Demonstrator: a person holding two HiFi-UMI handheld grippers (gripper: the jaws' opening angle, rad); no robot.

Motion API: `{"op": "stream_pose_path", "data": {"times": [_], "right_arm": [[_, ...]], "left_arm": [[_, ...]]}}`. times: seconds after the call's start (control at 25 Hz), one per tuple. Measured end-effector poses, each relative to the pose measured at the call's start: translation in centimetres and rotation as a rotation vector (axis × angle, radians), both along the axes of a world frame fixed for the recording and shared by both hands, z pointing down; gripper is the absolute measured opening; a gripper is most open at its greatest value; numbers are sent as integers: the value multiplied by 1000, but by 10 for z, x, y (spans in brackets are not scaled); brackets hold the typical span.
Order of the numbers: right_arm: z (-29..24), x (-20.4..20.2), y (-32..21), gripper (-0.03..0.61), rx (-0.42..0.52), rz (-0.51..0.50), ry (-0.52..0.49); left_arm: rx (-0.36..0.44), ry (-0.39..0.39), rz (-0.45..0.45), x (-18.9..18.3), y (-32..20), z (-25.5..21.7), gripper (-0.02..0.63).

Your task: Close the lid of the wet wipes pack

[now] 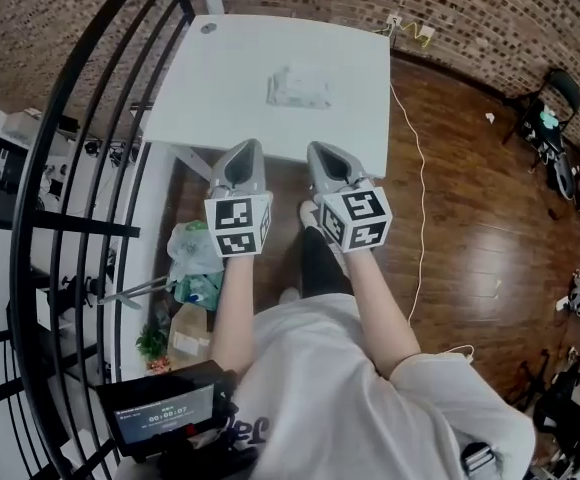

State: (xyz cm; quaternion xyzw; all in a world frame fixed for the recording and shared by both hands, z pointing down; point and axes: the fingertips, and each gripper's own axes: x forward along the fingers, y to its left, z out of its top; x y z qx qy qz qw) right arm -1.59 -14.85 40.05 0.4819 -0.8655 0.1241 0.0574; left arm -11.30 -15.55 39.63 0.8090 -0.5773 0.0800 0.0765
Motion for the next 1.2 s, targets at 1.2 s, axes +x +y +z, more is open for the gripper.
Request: {"op": "stream_pose_path", "data": {"times": [1.2], "right_arm": [[74,46,-323,-9,-218,-290,13]], "left_arm": [[-153,-33,22,61,-318,56,17]]}}
